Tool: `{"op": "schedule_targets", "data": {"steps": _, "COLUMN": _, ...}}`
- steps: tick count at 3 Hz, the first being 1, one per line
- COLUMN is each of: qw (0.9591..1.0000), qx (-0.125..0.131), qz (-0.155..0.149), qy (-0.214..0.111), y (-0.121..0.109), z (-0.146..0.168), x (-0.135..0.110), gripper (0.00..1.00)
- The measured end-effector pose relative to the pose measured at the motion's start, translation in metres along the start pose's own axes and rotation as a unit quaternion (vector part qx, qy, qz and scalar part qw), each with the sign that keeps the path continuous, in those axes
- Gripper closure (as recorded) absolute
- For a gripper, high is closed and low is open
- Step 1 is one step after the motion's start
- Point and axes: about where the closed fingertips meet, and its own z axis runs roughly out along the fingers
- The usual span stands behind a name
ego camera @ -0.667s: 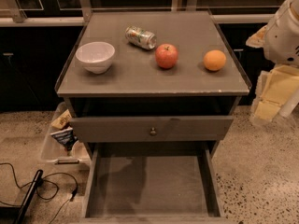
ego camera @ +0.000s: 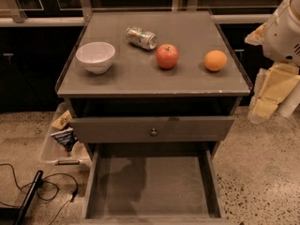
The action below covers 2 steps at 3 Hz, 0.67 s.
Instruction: Place apple into middle drawer
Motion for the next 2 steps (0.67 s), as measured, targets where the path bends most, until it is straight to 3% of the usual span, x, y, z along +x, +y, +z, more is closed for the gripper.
{"op": "schedule_targets", "data": {"steps": 2, "qw": 0.9985, "qx": 0.018, "qz": -0.032, "qy": -0.041, "y": -0.068, "z": 0.032, "x": -0.017, "gripper": 0.00}}
